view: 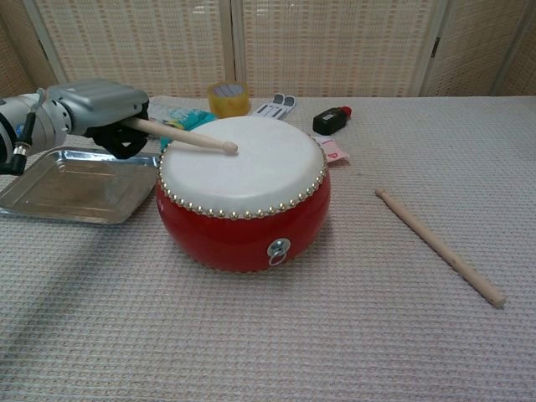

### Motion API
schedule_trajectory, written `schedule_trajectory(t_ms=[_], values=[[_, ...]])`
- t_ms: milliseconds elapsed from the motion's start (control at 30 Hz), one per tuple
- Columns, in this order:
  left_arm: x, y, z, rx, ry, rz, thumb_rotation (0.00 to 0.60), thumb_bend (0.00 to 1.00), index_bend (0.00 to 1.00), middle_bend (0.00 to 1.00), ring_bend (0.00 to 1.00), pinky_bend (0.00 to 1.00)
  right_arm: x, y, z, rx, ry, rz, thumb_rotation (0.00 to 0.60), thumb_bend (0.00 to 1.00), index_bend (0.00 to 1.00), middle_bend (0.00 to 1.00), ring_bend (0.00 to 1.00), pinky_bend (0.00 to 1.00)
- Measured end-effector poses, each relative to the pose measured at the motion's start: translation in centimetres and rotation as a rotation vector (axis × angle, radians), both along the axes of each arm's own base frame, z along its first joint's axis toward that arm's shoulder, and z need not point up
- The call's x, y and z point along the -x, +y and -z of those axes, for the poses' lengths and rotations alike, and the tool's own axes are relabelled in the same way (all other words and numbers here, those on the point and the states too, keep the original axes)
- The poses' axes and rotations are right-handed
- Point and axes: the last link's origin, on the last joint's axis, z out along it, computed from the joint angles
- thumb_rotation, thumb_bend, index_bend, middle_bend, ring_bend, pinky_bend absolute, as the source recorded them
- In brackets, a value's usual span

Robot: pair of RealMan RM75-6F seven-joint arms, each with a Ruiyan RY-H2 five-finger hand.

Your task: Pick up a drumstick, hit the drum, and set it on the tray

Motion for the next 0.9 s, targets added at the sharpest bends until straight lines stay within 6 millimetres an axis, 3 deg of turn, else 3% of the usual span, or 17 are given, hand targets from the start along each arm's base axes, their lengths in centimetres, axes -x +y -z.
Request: schedule_trajectory(t_ms=[167,467,733,900], values=[[0.0,0.1,-0.1,-0.039,0.060,0.001,0.600,0.78,1.00,1.00,1.00,1.00,0.0,-0.1,0.0,0.001,-0.001,0.000,0.600,0.18,0.00,0.08,0.00,0.00],[-0.6,0.0,-1.6,-0.022,-0.241,-0.099,0.600,0.78,1.00,1.00,1.00,1.00,0.0,-0.1,0.0,0.000,-0.003,0.003,0.600,0.18,0.00,0.08,0.00,0.00],[0.7,-0.3,0.2,0.013,-0.064,-0.061,0.600,0.78,1.00,1.00,1.00,1.00,0.0,-0.1,0.0,-0.003,-0.001,0.006,0.600,0.18,0.00,0.08,0.00,0.00],[0.6,-0.3,0.0,-0.008,-0.040,-0.042,0.600,0.78,1.00,1.00,1.00,1.00,-0.1,0.0,-0.1,0.002,0.000,0.001,0.600,0.18,0.00,0.08,0.00,0.00]])
